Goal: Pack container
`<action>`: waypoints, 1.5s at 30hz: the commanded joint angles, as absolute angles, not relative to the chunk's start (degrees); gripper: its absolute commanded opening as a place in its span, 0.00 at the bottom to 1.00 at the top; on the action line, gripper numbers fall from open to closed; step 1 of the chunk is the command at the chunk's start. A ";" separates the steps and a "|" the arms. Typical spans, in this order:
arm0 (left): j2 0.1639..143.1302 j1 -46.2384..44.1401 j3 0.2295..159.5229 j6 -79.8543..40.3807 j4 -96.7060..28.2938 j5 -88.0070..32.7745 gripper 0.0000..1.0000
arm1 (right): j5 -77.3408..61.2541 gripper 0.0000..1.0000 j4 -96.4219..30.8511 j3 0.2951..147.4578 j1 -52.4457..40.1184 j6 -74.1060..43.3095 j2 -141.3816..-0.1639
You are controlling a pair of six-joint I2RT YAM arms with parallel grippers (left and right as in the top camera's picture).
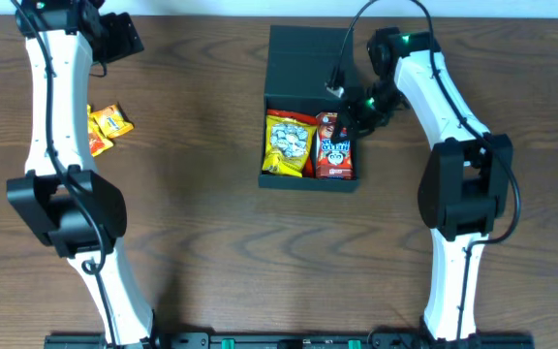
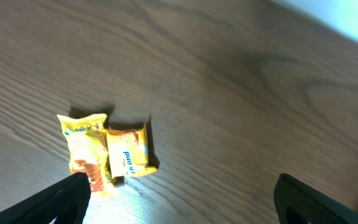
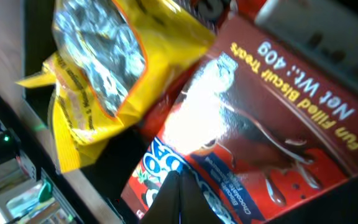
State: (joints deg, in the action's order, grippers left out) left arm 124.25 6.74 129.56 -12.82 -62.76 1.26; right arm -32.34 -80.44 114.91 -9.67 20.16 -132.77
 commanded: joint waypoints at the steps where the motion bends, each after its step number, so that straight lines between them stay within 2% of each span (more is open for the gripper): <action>1: 125.78 6.85 129.16 -11.07 -62.92 0.10 0.95 | -30.83 0.02 -79.88 112.81 -10.07 21.06 -131.48; 10: 126.89 6.85 129.12 -10.22 -62.76 0.23 0.95 | -32.45 0.01 -79.33 113.91 -10.04 21.08 -131.46; 17: 126.89 6.94 129.12 -10.22 -63.26 1.96 0.95 | -28.69 0.01 -85.12 130.37 -9.76 21.10 -131.46; 23: 127.55 9.91 129.10 -8.10 -63.64 7.01 0.95 | -28.69 0.01 -85.52 136.84 -8.19 21.10 -131.46; 24: 127.85 10.46 129.10 -7.64 -63.70 7.01 0.95 | -28.69 0.04 -85.49 136.84 -7.97 21.10 -131.46; 27: 129.25 11.68 129.10 -7.70 -64.82 7.03 0.95 | -28.69 0.36 -85.58 136.84 -7.51 21.10 -131.46; 28: 130.02 11.94 129.10 -7.75 -65.01 7.01 0.95 | -28.69 0.43 -85.58 136.84 -7.46 21.10 -131.46; 30: 131.66 12.47 129.10 -9.02 -65.19 7.01 0.95 | -28.67 0.65 -85.60 136.84 -7.42 21.10 -131.46; 34: 135.41 13.21 129.10 -12.01 -65.49 7.05 0.95 | -28.27 0.73 -85.86 136.84 -7.38 21.08 -131.46; 45: 139.96 17.78 129.10 -18.24 -67.66 7.03 0.95 | -28.25 0.74 -87.66 136.84 -7.14 21.06 -131.46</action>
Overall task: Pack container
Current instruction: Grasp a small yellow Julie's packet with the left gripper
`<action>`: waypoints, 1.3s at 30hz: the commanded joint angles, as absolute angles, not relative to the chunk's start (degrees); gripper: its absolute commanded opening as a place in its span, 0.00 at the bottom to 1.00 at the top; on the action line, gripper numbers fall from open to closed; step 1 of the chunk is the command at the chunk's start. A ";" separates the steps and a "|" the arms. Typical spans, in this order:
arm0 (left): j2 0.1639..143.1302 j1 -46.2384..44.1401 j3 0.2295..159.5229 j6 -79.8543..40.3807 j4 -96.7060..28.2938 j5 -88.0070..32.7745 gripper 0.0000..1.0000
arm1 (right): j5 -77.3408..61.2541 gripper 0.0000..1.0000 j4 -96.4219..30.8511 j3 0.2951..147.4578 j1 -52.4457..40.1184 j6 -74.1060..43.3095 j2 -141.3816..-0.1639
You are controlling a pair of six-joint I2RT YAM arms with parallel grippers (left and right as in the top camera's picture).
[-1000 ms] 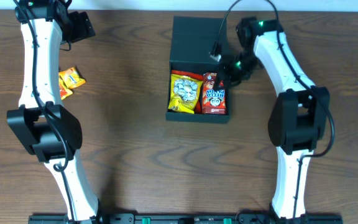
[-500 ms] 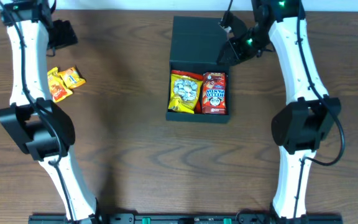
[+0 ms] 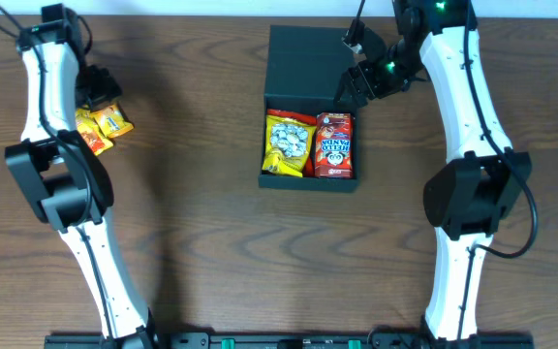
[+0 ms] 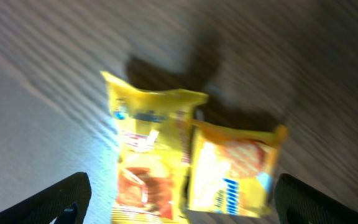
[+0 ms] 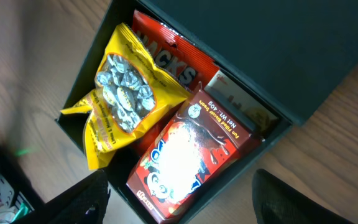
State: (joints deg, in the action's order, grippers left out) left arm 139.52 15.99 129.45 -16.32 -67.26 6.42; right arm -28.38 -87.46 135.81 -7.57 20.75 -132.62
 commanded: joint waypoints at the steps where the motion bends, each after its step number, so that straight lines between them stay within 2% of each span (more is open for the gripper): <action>1: 140.05 18.31 129.10 -18.24 -67.64 7.03 0.95 | -28.27 0.74 -87.66 136.84 -7.14 21.06 -131.46; 17: 144.81 19.88 128.73 -16.34 -66.85 1.80 0.96 | -28.27 0.75 -85.93 136.84 -7.14 20.18 -131.46; 26: 146.50 19.90 128.62 -16.32 -66.57 0.97 1.00 | -28.27 0.75 -85.43 136.84 -7.14 20.18 -131.46; 27: 146.50 19.97 128.62 -16.32 -66.52 0.99 0.94 | -28.29 0.75 -85.43 136.84 -7.14 20.18 -131.46; 30: 146.50 20.34 128.62 -16.32 -66.19 0.73 0.87 | -28.27 0.75 -85.45 136.84 -7.14 20.18 -131.46; 35: 146.34 20.60 129.23 -16.29 -66.17 -2.33 0.85 | -28.27 0.76 -85.21 136.84 -7.14 20.18 -131.46; 39: 146.36 20.60 129.21 -16.29 -66.48 -2.39 0.74 | -28.27 0.76 -84.86 136.84 -7.14 20.18 -131.46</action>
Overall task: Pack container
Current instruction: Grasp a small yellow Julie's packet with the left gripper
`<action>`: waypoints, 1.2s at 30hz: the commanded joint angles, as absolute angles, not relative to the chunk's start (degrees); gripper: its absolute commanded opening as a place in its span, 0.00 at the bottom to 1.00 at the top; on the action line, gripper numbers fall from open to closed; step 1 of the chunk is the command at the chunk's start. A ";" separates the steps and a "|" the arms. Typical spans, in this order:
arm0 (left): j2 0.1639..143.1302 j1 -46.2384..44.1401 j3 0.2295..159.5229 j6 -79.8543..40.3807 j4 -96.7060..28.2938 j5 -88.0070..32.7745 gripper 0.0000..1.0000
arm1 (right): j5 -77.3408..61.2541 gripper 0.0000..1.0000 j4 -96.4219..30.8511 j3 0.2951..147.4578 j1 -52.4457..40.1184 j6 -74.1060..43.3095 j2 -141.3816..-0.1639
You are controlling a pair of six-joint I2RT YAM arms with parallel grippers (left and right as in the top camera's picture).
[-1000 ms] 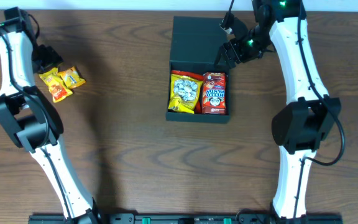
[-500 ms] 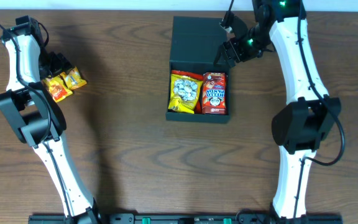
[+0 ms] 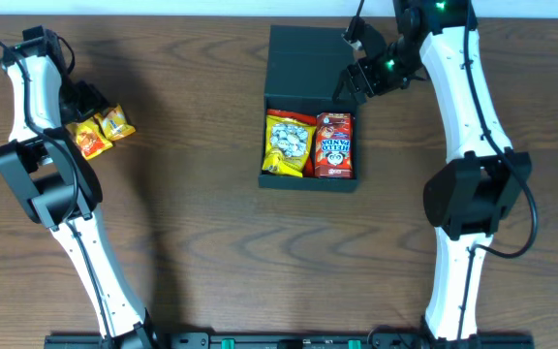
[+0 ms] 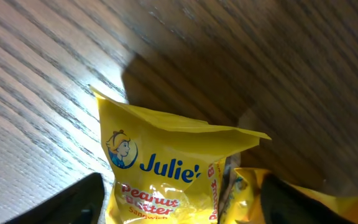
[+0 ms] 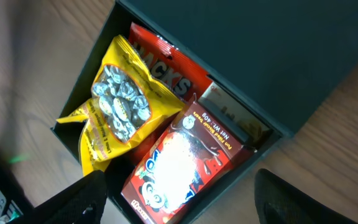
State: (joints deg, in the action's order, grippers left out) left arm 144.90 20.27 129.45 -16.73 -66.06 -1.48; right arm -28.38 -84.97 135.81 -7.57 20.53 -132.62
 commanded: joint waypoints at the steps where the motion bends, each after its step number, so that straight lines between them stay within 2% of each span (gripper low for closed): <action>1: 146.36 20.60 129.21 -16.29 -66.48 -2.39 0.69 | -28.29 0.76 -84.86 136.84 -7.14 20.18 -131.46; 4: 146.36 20.64 129.21 -16.32 -66.48 -2.37 0.56 | -28.27 0.76 -84.82 136.84 -7.16 20.18 -131.46; 6: 146.36 20.67 129.21 -16.29 -66.39 -2.33 0.43 | -28.27 0.76 -84.84 136.84 -7.14 20.18 -131.46; 8: 146.36 20.67 129.21 -16.32 -66.39 -2.11 0.34 | -28.27 0.76 -84.82 136.84 -7.14 20.18 -131.46; 12: 146.36 20.67 129.21 -16.32 -66.43 -1.98 0.24 | -28.27 0.76 -84.75 136.84 -7.14 20.18 -131.46; 19: 145.08 20.60 129.29 -16.32 -67.29 -1.96 0.18 | -28.27 0.76 -84.23 136.84 -7.14 20.18 -131.46; 24: 140.22 20.56 129.29 -16.32 -67.22 -1.93 0.06 | -28.27 0.77 -83.61 136.84 -7.14 20.21 -131.46; 36: 125.38 15.07 129.29 -16.27 -68.82 1.91 0.06 | -26.96 0.77 -82.63 136.84 -7.09 20.23 -131.46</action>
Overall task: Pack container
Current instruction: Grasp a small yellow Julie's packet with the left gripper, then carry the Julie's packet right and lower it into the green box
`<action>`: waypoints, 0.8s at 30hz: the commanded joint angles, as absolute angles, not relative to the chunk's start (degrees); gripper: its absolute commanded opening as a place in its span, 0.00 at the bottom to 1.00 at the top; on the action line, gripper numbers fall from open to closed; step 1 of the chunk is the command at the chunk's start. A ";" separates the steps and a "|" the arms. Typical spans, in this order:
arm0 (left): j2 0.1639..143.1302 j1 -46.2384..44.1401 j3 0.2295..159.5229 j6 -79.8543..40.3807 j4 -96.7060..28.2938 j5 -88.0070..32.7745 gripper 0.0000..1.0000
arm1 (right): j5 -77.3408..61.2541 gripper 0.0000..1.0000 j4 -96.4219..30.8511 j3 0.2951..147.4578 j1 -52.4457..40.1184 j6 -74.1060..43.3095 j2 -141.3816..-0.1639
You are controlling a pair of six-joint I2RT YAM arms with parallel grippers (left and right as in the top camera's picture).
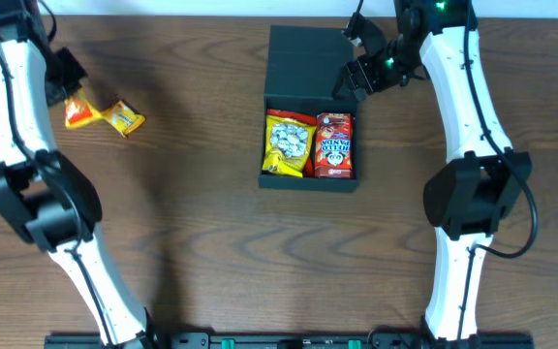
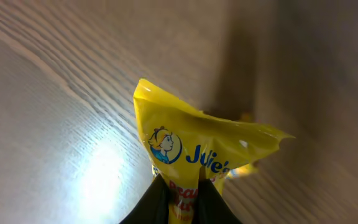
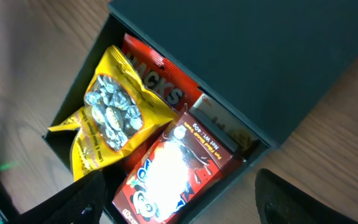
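Note:
A dark green container (image 1: 310,58) stands at the table's back middle, its lid folded back. In its open part lie a yellow foil bag (image 1: 284,143) and a red panda biscuit box (image 1: 334,145). My right gripper (image 1: 361,63) hangs open above the container; its view shows the yellow bag (image 3: 107,118), the biscuit box (image 3: 179,168) and a red snack pack (image 3: 157,68) beneath. At far left my left gripper (image 1: 66,85) is shut on a yellow Julie's peanut butter packet (image 2: 197,149), its fingers (image 2: 160,202) pinching the lower end. A second yellow packet (image 1: 124,118) lies beside it.
The brown wooden table (image 1: 201,223) runs under both arms. The container's flat lid (image 3: 247,56) lies behind the open part. Both arm bases stand at the front edge.
My left gripper, open around the Julie's packet on the table, is now shut on it and holds it a little higher and further left. The second packet has shifted slightly. The right gripper has hardly moved.
First my right gripper was down inside the container at the biscuit box, and my left hung open high over two yellow packets. Then the right was raised and open over the container, the left lower. The left closed in on the Julie's packet and now grips it.

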State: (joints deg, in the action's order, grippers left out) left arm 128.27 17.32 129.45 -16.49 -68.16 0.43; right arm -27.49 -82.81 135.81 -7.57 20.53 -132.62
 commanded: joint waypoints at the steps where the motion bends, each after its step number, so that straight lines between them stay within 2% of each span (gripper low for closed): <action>1: 124.49 13.89 129.29 -16.29 -68.93 1.89 0.06 | -26.96 0.76 -82.52 136.84 -7.03 20.21 -131.46; 6: 122.87 6.09 129.29 -16.29 -68.99 1.87 0.06 | -26.74 0.67 -80.88 136.94 -5.78 20.01 -131.46; 17: 125.36 -15.79 129.27 -16.93 -66.61 1.48 0.06 | -27.29 0.72 -78.85 139.55 4.29 16.05 -131.46; 24: 125.38 -24.47 128.49 -32.80 -64.31 2.70 0.06 | -27.44 0.73 -78.81 139.55 8.21 16.12 -131.46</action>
State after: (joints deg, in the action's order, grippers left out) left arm 124.79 -23.27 129.45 -23.86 -64.20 1.52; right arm -26.94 -78.76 138.37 7.73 16.93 -132.62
